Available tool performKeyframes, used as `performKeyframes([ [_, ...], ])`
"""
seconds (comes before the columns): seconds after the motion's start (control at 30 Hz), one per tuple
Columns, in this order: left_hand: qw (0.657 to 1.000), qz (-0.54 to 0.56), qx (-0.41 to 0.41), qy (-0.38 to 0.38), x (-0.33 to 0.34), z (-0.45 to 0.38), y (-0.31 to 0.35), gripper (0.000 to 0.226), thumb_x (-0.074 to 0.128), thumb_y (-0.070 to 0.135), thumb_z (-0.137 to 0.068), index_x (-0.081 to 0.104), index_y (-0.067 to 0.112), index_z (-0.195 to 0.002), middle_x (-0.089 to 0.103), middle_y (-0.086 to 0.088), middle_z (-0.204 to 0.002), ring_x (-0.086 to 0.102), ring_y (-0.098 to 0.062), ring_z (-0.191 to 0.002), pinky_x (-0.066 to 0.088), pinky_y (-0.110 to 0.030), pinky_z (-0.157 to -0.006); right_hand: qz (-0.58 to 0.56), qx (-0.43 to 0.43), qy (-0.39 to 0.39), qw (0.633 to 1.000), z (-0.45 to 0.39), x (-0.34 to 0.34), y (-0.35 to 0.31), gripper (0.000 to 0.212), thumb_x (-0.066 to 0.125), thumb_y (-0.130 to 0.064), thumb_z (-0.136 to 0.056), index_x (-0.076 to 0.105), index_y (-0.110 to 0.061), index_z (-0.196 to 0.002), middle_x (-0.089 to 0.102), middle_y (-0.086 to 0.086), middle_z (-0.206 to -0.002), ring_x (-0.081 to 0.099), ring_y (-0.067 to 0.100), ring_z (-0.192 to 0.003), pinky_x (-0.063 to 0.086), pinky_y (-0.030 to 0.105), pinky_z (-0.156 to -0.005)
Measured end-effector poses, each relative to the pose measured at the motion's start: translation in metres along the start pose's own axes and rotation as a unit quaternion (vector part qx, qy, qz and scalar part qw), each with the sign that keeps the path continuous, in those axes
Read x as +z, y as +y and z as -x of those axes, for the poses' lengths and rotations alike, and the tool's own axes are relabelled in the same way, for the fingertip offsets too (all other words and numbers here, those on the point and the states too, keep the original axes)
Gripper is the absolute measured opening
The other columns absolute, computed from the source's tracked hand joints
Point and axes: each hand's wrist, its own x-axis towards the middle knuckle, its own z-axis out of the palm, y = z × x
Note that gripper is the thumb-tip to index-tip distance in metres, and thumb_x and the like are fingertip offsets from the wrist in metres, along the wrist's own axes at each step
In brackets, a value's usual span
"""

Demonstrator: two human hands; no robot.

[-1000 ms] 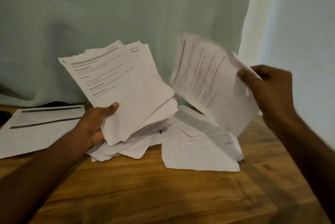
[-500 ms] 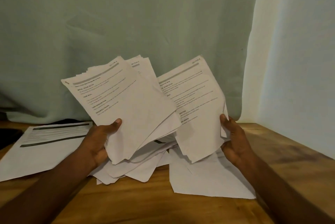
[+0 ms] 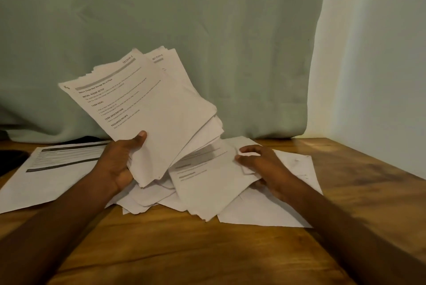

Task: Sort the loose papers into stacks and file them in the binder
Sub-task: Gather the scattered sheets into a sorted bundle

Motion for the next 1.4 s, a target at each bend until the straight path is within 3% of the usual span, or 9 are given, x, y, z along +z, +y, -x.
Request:
performKeyframes([
  [0.2, 1.000, -0.018, 0.004, -0.013, 0.000, 0.002, -0.004, 0.018, 0.061, 0.012, -0.099, 0.065, 0.018, -0.116, 0.069, 0.001, -0.110, 0.065, -0.012, -0.095, 0.048, -0.038, -0.100, 0.038, -0.030, -0.213, 0.976, 0.009, 0.014, 0.000, 0.035, 0.072, -0.028, -0.094, 0.068, -0.023, -0.129, 0.068, 0.020, -0.121, 0.067, 0.039, -0.091, 0.062, 0.039, -0.077],
  [0.33, 0.999, -0.024, -0.002, -0.030, 0.006, 0.007, -0.010, 0.026, 0.059, 0.008, -0.098, 0.063, 0.021, -0.121, 0.076, 0.009, -0.097, 0.072, -0.005, -0.084, 0.053, -0.026, -0.074, 0.058, -0.118, -0.108, 0.985, 0.003, -0.015, -0.007, 0.023, 0.066, -0.025, -0.098, 0.073, -0.015, -0.118, 0.075, 0.011, -0.108, 0.072, 0.028, -0.080, 0.059, 0.037, -0.068],
  [0.47, 0.999, -0.044, -0.003, -0.023, 0.008, 0.009, -0.004, 0.015, 0.061, 0.011, -0.099, 0.065, 0.020, -0.111, 0.071, 0.003, -0.105, 0.067, -0.012, -0.093, 0.048, -0.039, -0.100, 0.370, -0.189, 0.178, 0.892, -0.025, -0.054, 0.013, 0.017, 0.068, -0.028, -0.095, 0.071, -0.021, -0.110, 0.073, -0.003, -0.114, 0.068, 0.020, -0.104, 0.053, 0.038, -0.091],
  [0.6, 0.999, -0.046, -0.015, -0.018, 0.011, 0.009, 0.011, 0.016, 0.061, 0.018, -0.100, 0.064, 0.015, -0.116, 0.073, 0.004, -0.097, 0.066, -0.016, -0.092, 0.049, -0.050, -0.096, 0.469, 0.001, 0.088, 0.879, -0.024, -0.066, 0.020, 0.091, 0.058, -0.082, -0.079, 0.047, -0.022, -0.147, 0.048, 0.002, -0.154, 0.045, 0.027, -0.140, 0.034, 0.051, -0.115],
  [0.73, 0.999, -0.042, 0.006, -0.030, 0.035, 0.005, 0.021, 0.006, 0.059, 0.014, -0.101, 0.063, 0.018, -0.101, 0.076, 0.016, -0.082, 0.070, 0.001, -0.069, 0.055, -0.024, -0.066, 0.543, 0.031, 0.031, 0.839, -0.026, -0.053, 0.023, 0.095, 0.051, -0.091, -0.075, 0.047, -0.025, -0.145, 0.046, 0.001, -0.155, 0.041, 0.029, -0.142, 0.024, 0.060, -0.118],
  [0.87, 0.998, -0.007, -0.041, -0.054, 0.067, 0.000, 0.012, 0.014, 0.067, 0.012, -0.097, 0.070, 0.011, -0.110, 0.071, -0.007, -0.123, 0.068, -0.021, -0.106, 0.054, -0.038, -0.091, 0.479, -0.002, 0.120, 0.869, -0.032, -0.059, 0.027, 0.067, 0.070, -0.072, -0.077, 0.062, -0.033, -0.131, 0.060, -0.003, -0.140, 0.051, 0.027, -0.133, 0.032, 0.053, -0.113],
  [1.13, 0.990, 0.046, -0.116, -0.064, 0.088, 0.000, -0.041, 0.037, 0.065, 0.020, -0.098, 0.063, 0.011, -0.133, 0.070, -0.008, -0.122, 0.068, -0.024, -0.099, 0.057, -0.035, -0.067, 0.222, -0.155, 0.369, 0.889, -0.034, -0.085, 0.017, 0.029, 0.073, -0.040, -0.090, 0.076, -0.013, -0.103, 0.075, 0.006, -0.099, 0.067, 0.029, -0.092, 0.046, 0.031, -0.078],
  [1.23, 0.992, 0.060, -0.094, -0.056, 0.082, -0.002, -0.039, 0.036, 0.063, 0.016, -0.098, 0.062, 0.012, -0.134, 0.072, -0.003, -0.113, 0.069, -0.019, -0.094, 0.058, -0.031, -0.062, -0.135, -0.137, 0.323, 0.927, -0.026, -0.088, 0.002, 0.012, 0.078, -0.026, -0.089, 0.074, -0.017, -0.096, 0.074, 0.000, -0.093, 0.068, 0.020, -0.084, 0.058, 0.036, -0.075],
  [1.4, 0.997, 0.043, -0.052, -0.032, 0.073, -0.006, -0.029, 0.028, 0.058, 0.017, -0.101, 0.058, 0.011, -0.129, 0.068, 0.001, -0.102, 0.067, -0.014, -0.083, 0.053, -0.031, -0.067, -0.459, -0.016, 0.138, 0.877, -0.025, -0.096, 0.002, 0.023, 0.067, -0.021, -0.095, 0.068, -0.010, -0.116, 0.075, 0.007, -0.095, 0.072, 0.021, -0.072, 0.059, 0.030, -0.053],
])
